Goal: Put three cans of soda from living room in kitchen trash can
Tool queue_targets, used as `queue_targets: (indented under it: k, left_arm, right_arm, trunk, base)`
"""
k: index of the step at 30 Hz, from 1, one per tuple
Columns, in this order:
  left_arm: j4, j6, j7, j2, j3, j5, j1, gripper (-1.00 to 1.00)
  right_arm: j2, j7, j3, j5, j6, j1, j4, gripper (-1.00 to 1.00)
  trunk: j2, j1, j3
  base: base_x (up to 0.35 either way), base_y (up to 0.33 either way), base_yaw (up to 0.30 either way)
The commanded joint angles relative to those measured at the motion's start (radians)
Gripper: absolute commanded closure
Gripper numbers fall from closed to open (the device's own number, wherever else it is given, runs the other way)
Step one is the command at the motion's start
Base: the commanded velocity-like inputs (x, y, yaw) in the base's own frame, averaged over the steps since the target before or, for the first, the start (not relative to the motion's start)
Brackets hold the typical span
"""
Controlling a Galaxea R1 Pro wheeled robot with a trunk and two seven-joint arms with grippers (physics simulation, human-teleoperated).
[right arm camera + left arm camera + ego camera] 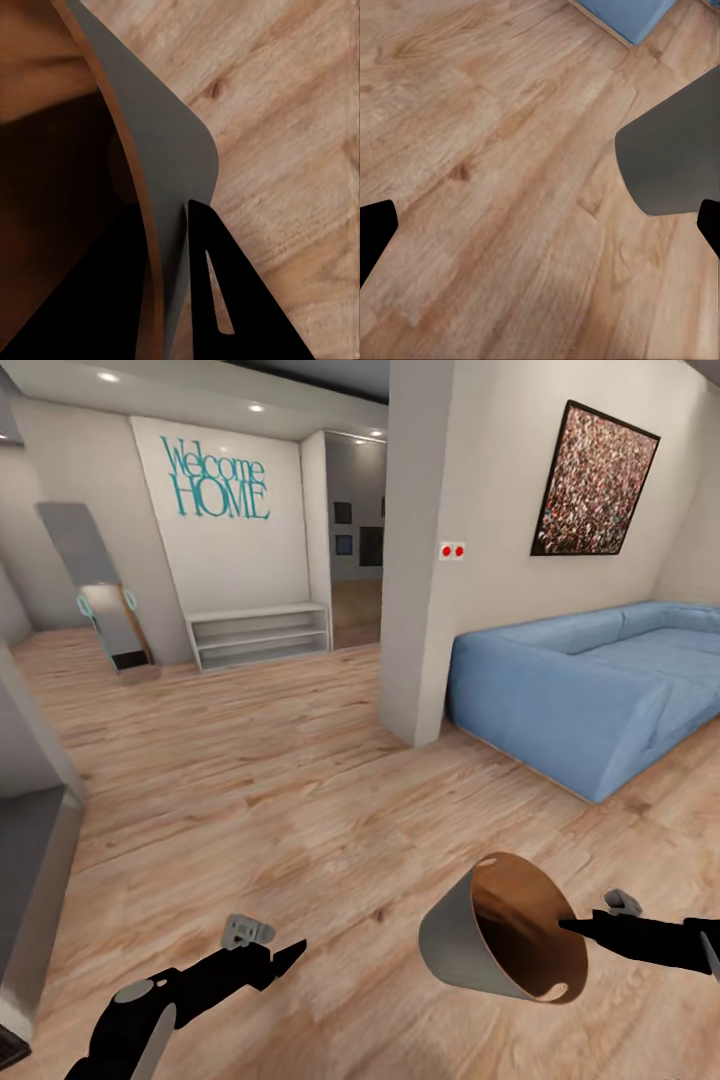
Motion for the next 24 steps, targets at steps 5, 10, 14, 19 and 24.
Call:
queue_targets:
  k: [5, 10, 14, 19, 24]
  left_arm:
    - [0.0, 0.0, 0.001, 0.0, 0.0, 0.0, 0.0, -1.0]
    - [0.0, 0.0, 0.0, -0.001, -0.001, 0.0, 0.0, -1.0]
    - [0.0, 0.0, 0.0, -0.002, -0.003, -0.001, 0.0, -1.0]
    - [-0.001, 0.0, -0.003, 0.0, -0.003, -0.001, 0.0, -1.0]
    - [-0.001, 0.0, -0.006, 0.0, -0.004, -0.001, 0.0, -1.0]
  right_arm:
    - [0.0, 0.005, -0.001, -0.017, 0.015, -0.001, 0.0, 1.0]
    - [0.0, 0.005, -0.001, -0.016, 0.016, -0.001, 0.0, 1.0]
    - [0.0, 0.005, -0.001, -0.016, 0.017, -0.001, 0.0, 1.0]
    - [0.0, 0.005, -0.003, -0.016, 0.017, -0.001, 0.0, 1.0]
    - [-0.001, 0.005, -0.012, -0.016, 0.022, -0.001, 0.0, 1.0]
  trunk:
    - [0.0, 0.0, 0.0]
    - [0.0, 0.0, 0.0]
    - [0.0, 0.0, 0.0]
    - [0.0, 0.0, 0.0]
    - [0.0, 0.0, 0.0]
  base:
    - [0.252, -0.225, -0.278]
    - [0.25, -0.216, -0.278]
    - [0.227, -0.149, -0.278]
    - [0.166, -0.107, -0.278]
    - [0.026, -0.015, -0.278]
